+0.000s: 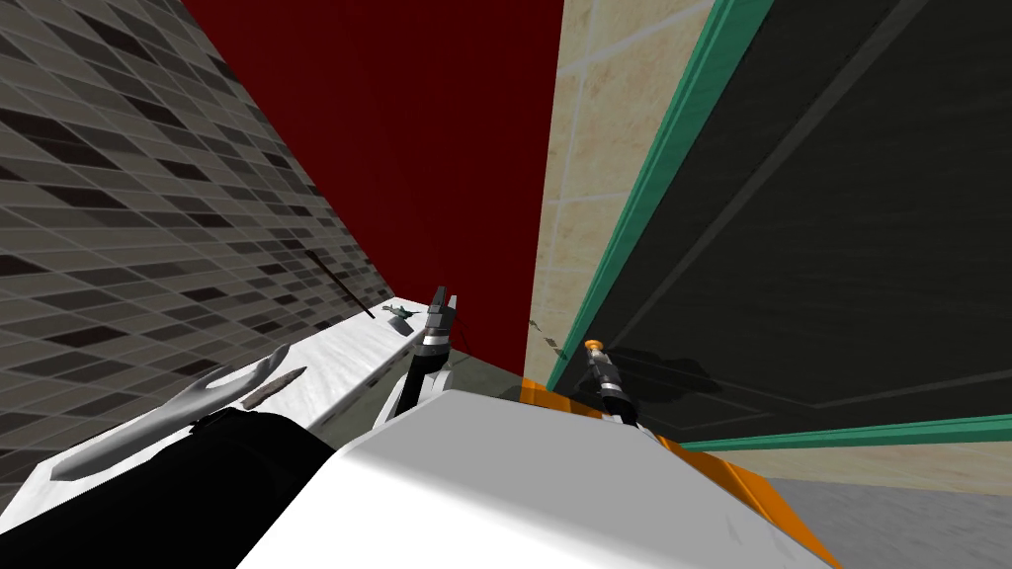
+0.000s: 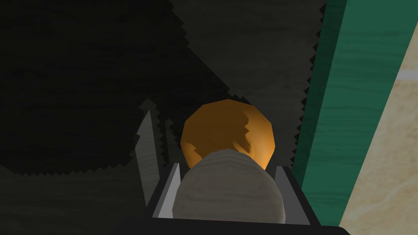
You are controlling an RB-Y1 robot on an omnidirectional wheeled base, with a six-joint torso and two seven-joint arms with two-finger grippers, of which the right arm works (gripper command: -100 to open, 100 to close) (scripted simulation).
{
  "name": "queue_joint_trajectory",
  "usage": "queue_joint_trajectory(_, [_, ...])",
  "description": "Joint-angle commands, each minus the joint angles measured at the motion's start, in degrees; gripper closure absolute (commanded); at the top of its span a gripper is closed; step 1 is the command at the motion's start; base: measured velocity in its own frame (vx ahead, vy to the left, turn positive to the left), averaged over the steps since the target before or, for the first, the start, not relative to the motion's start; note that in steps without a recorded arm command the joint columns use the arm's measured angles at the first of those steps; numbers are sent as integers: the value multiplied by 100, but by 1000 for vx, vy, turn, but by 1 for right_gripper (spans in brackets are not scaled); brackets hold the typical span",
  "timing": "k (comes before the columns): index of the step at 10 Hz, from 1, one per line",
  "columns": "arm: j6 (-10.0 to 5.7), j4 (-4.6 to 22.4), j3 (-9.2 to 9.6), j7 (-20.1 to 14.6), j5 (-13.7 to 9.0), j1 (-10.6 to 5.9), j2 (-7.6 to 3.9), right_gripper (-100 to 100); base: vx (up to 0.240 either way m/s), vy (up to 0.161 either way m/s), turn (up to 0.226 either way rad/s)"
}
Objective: Pull the door open
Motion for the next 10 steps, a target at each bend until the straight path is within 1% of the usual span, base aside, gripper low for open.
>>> queue_joint_trajectory(1, [-6,3,12,-4,4,3,19,100,-15,0,2])
queue_joint_trajectory(3, [-6,3,12,-4,4,3,19,100,-4,1,-2])
queue_joint_trajectory(4, [5,12,28,-207,-36,8,-1,100,-9,-6,16])
queue_joint_trajectory(7, [4,17,64,-520,-95,5,-11,100,-14,-8,20])
queue_joint_trajectory(10, [2,25,127,-1012,-200,-1,-29,100,-24,-10,27])
